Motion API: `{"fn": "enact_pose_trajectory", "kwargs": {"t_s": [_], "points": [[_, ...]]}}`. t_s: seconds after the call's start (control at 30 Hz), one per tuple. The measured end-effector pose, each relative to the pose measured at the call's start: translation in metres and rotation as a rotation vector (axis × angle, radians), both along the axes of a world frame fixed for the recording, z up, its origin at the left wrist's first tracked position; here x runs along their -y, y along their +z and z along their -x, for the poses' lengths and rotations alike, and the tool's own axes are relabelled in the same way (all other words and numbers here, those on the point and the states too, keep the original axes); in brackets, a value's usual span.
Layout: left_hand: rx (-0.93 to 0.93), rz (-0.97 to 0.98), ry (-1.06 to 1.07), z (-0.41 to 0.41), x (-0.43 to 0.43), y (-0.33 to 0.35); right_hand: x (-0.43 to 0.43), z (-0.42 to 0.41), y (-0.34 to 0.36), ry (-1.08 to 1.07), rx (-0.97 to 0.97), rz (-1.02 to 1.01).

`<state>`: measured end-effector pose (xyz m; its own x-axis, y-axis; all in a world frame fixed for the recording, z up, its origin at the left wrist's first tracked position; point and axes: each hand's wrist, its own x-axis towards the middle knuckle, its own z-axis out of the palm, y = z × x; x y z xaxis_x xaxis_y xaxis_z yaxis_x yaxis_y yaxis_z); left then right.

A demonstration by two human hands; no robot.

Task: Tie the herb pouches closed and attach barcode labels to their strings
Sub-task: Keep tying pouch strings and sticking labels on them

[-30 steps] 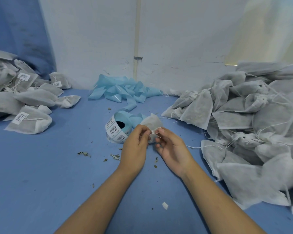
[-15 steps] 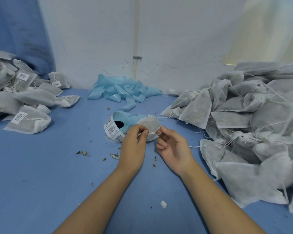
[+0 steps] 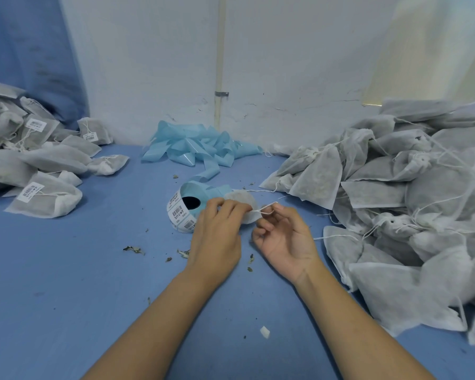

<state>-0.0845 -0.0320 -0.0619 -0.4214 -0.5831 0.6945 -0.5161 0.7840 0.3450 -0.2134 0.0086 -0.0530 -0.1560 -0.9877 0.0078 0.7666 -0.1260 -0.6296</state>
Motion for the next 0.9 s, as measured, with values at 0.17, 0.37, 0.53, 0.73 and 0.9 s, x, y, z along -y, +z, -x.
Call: {"fn": "enact_pose_trajectory", "kwargs": {"t_s": [0.17,0.37,0.53,0.73,0.9], "points": [[-0.01,-0.004,0.021,-0.004,0.003,0.008,-0.002,-0.007,0.001,0.191,-0.048,0.092],[-0.138,-0.1,0.096,-0.014,0.015,0.008,-0.002,-0.005,0.002,0.125,-0.047,0.065],[-0.469,-0.247,0.01,-0.013,0.009,0.014,0.001,-0.007,0.0,-0.017,-0.159,-0.003],[-0.708,-0.304,-0.029,-0.004,0.002,0.027,0.004,-0.018,-0.002,-0.202,-0.299,-0.058],[-0.739,-0.379,-0.042,-0.003,0.004,0.035,0.003,-0.02,-0.002,-0.199,-0.235,-0.05]]}}
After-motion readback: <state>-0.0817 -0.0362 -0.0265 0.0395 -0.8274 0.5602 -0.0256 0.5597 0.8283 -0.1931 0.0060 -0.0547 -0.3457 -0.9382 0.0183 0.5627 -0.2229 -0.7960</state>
